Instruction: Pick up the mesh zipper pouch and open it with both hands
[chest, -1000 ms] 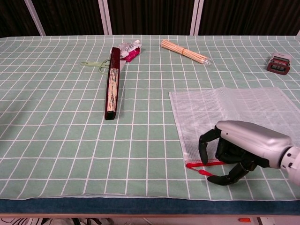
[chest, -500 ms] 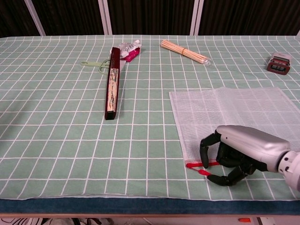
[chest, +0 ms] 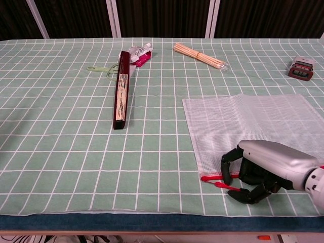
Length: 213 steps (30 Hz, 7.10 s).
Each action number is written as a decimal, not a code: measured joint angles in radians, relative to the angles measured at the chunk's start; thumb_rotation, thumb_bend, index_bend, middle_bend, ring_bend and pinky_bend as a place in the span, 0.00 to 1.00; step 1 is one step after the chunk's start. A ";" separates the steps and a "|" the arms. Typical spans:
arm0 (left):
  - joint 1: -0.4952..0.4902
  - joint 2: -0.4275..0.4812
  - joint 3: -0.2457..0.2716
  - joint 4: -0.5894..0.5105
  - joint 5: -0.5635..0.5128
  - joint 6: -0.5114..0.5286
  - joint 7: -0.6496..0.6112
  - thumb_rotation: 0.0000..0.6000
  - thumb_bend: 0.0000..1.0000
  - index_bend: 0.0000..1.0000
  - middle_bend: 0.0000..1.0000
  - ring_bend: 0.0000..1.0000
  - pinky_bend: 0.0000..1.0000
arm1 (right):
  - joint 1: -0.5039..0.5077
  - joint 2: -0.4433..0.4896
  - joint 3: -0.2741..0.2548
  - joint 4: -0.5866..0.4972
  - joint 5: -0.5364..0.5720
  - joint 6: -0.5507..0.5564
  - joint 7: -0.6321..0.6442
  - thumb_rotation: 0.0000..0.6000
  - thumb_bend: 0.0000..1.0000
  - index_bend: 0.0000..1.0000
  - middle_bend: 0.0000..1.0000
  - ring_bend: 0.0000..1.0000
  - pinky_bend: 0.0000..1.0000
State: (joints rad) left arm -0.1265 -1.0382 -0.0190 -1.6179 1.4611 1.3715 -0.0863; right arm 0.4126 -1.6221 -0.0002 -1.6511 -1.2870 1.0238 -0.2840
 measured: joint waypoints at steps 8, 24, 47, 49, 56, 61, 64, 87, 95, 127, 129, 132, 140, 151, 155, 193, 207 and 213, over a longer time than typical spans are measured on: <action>0.000 0.001 0.001 0.000 0.001 0.000 -0.002 1.00 0.10 0.00 0.00 0.00 0.00 | -0.001 0.000 -0.004 0.000 0.004 0.001 0.000 1.00 0.47 0.56 1.00 1.00 0.96; 0.002 0.002 -0.007 0.003 -0.007 0.006 -0.014 1.00 0.10 0.00 0.00 0.00 0.00 | -0.005 0.006 -0.013 0.002 0.002 0.007 0.009 1.00 0.56 0.62 1.00 1.00 0.96; 0.007 -0.009 -0.012 0.009 -0.011 0.023 -0.002 1.00 0.10 0.00 0.00 0.00 0.00 | 0.020 0.058 0.075 -0.060 -0.065 0.074 0.049 1.00 0.57 0.71 1.00 1.00 0.96; 0.007 -0.011 -0.014 0.008 -0.015 0.023 0.003 1.00 0.10 0.00 0.00 0.00 0.00 | 0.028 0.073 0.098 -0.079 -0.060 0.077 0.044 1.00 0.57 0.71 1.00 1.00 0.96; 0.006 -0.016 -0.016 0.004 -0.025 0.019 0.032 1.00 0.10 0.00 0.00 0.00 0.00 | 0.073 0.114 0.183 -0.148 -0.025 0.077 0.015 1.00 0.57 0.73 1.00 1.00 0.96; 0.000 -0.012 -0.027 -0.012 -0.039 0.015 0.043 1.00 0.10 0.00 0.00 0.00 0.00 | 0.122 0.135 0.249 -0.196 0.019 0.062 -0.026 1.00 0.57 0.73 1.00 1.00 0.96; -0.009 -0.003 -0.040 -0.034 -0.045 0.012 0.049 1.00 0.10 0.00 0.00 0.00 0.00 | 0.157 0.142 0.291 -0.218 0.052 0.052 -0.054 1.00 0.57 0.73 1.00 1.00 0.96; -0.418 0.114 -0.273 -0.202 -0.185 -0.368 0.264 1.00 0.14 0.11 0.00 0.00 0.00 | 0.318 0.154 0.402 -0.297 0.259 0.051 -0.156 1.00 0.57 0.73 1.00 1.00 0.96; -0.597 0.099 -0.306 -0.195 -0.269 -0.570 0.307 1.00 0.17 0.22 0.03 0.00 0.00 | 0.342 0.162 0.402 -0.314 0.290 0.066 -0.160 1.00 0.57 0.73 1.00 1.00 0.96; -0.875 -0.245 -0.268 -0.094 -0.349 -0.640 0.347 1.00 0.21 0.37 0.04 0.00 0.00 | 0.401 0.185 0.382 -0.342 0.347 0.117 -0.146 1.00 0.58 0.74 1.00 1.00 0.96; -0.886 -0.256 -0.266 -0.094 -0.353 -0.639 0.350 1.00 0.21 0.38 0.04 0.00 0.00 | 0.401 0.189 0.382 -0.347 0.347 0.120 -0.142 1.00 0.58 0.74 1.00 1.00 0.96; -0.901 -0.271 -0.262 -0.091 -0.365 -0.640 0.356 1.00 0.24 0.40 0.04 0.00 0.00 | 0.402 0.197 0.379 -0.352 0.344 0.124 -0.139 1.00 0.58 0.74 1.00 1.00 0.96; -0.927 -0.313 -0.255 -0.081 -0.401 -0.626 0.365 1.00 0.29 0.44 0.04 0.00 0.00 | 0.399 0.216 0.371 -0.359 0.344 0.130 -0.124 1.00 0.59 0.75 1.00 1.00 0.96; -0.951 -0.336 -0.255 -0.083 -0.442 -0.608 0.362 1.00 0.34 0.50 0.06 0.00 0.00 | 0.398 0.233 0.362 -0.365 0.343 0.137 -0.107 1.00 0.59 0.75 1.00 1.00 0.96; -0.958 -0.341 -0.255 -0.083 -0.458 -0.604 0.358 1.00 0.35 0.50 0.06 0.00 0.00 | 0.398 0.237 0.357 -0.368 0.344 0.139 -0.103 1.00 0.59 0.75 1.00 1.00 0.96; -0.966 -0.378 -0.241 -0.079 -0.466 -0.519 0.340 1.00 0.39 0.60 0.09 0.00 0.00 | 0.376 0.273 0.336 -0.379 0.335 0.176 -0.065 1.00 0.61 0.76 1.00 1.00 0.96; -0.948 -0.412 -0.290 -0.087 -0.457 -0.415 0.321 1.00 0.39 0.61 0.09 0.00 0.00 | 0.329 0.303 0.318 -0.387 0.329 0.197 -0.022 1.00 0.61 0.76 1.00 1.00 0.96; -0.941 -0.422 -0.310 -0.088 -0.451 -0.377 0.325 1.00 0.39 0.61 0.09 0.00 0.00 | 0.310 0.304 0.299 -0.384 0.320 0.202 -0.011 1.00 0.61 0.76 1.00 1.00 0.96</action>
State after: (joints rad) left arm -1.0675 -1.4598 -0.3293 -1.7061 1.0099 0.9943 0.2392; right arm 0.7227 -1.3183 0.2987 -2.0353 -0.9671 1.2258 -0.2951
